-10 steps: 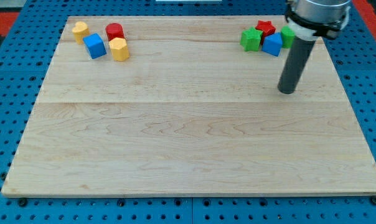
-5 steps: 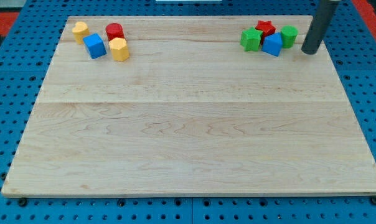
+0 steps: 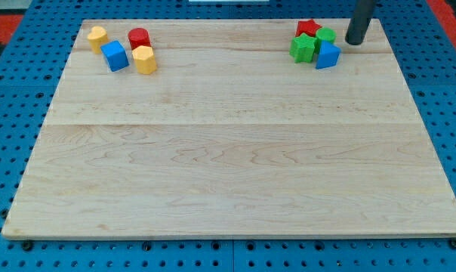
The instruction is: Move the green blocks to the left of the blue triangle
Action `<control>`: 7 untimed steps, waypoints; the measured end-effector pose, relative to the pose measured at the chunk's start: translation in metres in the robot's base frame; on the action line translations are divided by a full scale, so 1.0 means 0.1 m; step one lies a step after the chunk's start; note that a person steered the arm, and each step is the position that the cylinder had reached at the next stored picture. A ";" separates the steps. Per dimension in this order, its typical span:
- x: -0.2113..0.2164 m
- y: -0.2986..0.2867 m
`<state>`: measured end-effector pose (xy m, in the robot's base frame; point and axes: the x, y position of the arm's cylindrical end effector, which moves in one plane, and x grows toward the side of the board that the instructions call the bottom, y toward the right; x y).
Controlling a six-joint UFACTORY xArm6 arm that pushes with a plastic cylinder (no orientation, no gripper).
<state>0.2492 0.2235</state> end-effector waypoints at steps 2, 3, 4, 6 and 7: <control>0.28 -1.14; 0.39 -1.30; 0.12 -1.20; -0.11 -1.68; -0.12 -1.97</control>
<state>0.2371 0.0269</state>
